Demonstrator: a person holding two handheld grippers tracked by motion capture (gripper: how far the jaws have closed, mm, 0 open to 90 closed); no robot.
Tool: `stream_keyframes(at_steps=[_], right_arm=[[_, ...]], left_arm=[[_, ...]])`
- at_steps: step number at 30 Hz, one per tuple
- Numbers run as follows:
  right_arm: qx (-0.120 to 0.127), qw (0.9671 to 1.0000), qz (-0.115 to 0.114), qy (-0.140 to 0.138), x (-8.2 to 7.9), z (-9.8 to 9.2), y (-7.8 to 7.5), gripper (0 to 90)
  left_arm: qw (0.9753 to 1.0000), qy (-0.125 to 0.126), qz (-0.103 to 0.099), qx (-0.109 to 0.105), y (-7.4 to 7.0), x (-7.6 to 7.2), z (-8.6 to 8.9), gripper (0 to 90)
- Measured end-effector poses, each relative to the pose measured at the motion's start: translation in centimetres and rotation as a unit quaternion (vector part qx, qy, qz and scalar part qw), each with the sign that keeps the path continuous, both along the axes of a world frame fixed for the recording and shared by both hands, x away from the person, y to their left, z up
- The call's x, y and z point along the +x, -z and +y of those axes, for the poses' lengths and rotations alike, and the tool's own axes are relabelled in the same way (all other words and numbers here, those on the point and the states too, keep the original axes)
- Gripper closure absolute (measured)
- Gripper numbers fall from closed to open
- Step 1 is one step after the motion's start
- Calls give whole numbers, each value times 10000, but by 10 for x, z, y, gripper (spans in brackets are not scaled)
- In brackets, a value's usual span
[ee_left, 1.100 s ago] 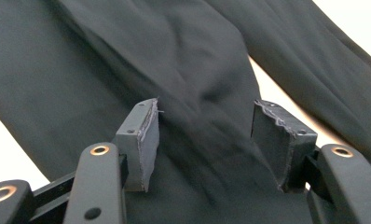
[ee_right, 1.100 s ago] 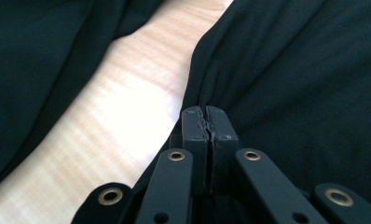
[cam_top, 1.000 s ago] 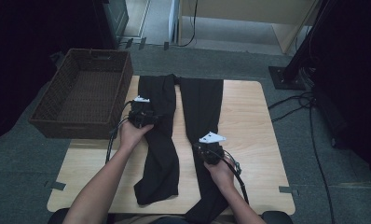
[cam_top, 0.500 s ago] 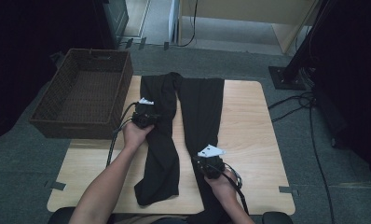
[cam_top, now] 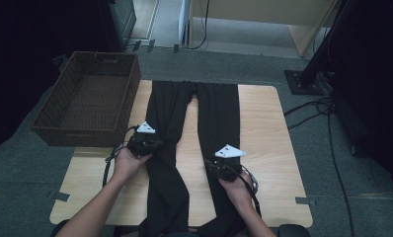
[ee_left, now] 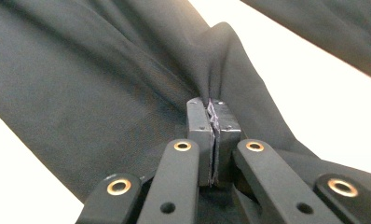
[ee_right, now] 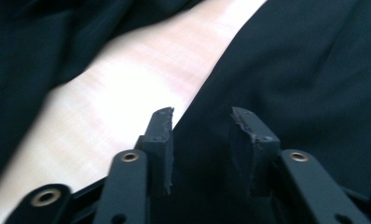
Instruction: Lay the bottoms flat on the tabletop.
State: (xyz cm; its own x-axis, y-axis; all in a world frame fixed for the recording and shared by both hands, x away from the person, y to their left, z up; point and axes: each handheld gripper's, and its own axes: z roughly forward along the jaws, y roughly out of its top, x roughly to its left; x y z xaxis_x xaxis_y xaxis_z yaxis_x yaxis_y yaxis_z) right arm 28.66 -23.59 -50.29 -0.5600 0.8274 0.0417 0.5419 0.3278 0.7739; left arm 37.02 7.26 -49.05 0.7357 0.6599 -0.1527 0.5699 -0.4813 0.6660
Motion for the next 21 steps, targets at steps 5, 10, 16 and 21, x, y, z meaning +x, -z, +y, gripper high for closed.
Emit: stream_keyframes(at_steps=[5, 10, 16, 21], right_arm=[[129, 9993, -193, 282, 42, -6, -7, 513], [336, 9978, 32, 567, 81, -11, -3, 482], [107, 9988, 100, 470, 93, 7, 7, 472], [-217, 9985, 119, 487, 95, 18, 15, 548]], left_arm=[[9999, 31, -23, 108, 2, -5, 1, 896], [9997, -65, -10, -248, -2, -6, 4, 895], [9974, -67, -354, -617, -19, -11, 5, 892], [9983, -217, -202, -509, -18, -7, 15, 850]])
